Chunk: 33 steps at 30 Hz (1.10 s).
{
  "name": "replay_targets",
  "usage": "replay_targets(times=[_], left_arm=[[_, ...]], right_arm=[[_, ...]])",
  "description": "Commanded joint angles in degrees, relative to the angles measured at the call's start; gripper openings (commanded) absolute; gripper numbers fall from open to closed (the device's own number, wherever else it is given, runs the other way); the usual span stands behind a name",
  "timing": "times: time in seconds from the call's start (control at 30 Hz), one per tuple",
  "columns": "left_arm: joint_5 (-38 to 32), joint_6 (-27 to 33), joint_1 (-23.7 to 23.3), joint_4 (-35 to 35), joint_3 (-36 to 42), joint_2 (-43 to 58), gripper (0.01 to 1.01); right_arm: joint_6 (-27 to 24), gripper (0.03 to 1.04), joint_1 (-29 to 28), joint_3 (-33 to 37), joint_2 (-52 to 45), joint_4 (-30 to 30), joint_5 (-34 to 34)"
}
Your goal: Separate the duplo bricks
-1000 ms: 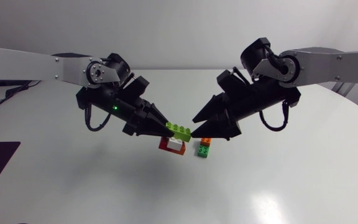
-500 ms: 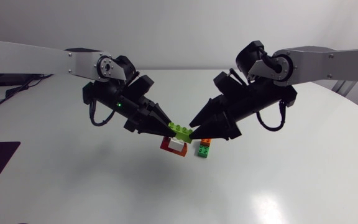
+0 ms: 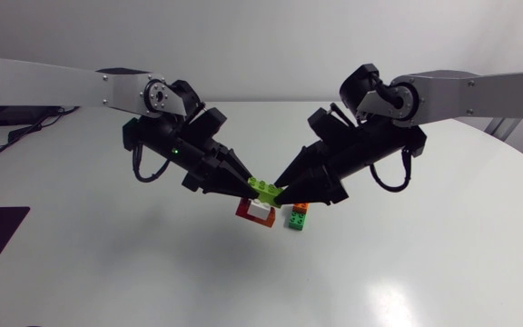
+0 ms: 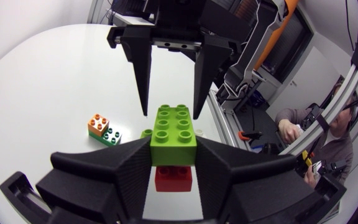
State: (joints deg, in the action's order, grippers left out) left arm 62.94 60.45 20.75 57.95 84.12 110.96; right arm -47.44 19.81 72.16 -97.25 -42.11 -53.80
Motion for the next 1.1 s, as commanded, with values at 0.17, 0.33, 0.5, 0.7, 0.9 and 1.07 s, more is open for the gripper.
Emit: replay_targets(times=[0.17,0.33,0.5,0.7,0.9,1.07], left_arm=[[1.5,2.7,0.7,1.4,1.9,1.9,0.251],[1.5,2.7,0.7,1.4,2.0,1.9,0.251],[1.5,2.7,0.5,1.5,2.0,2.0,0.27],[1.6,2.8,0.2,1.9,2.3,2.0,0.839],[1.8,3.9,-2.1,3.1,2.8,1.5,0.984],[2.1,7.3,-3.2,5.7,2.2,1.2,0.984]], right_arm=[[-1.3,0.49,1.2,0.1,-1.8,-1.4,-0.5],[-1.6,0.28,1.8,-0.1,-2.1,-1.8,-0.7],[-2.6,0.21,1.9,-0.1,-2.4,-2.5,-1.3],[-4.2,0.18,1.0,0.6,-2.5,-4.2,-2.6],[-4.9,0.18,-0.7,1.1,-2.2,-5.0,-2.9],[-4.3,0.18,-2.7,2.2,-1.7,-5.1,-3.2]])
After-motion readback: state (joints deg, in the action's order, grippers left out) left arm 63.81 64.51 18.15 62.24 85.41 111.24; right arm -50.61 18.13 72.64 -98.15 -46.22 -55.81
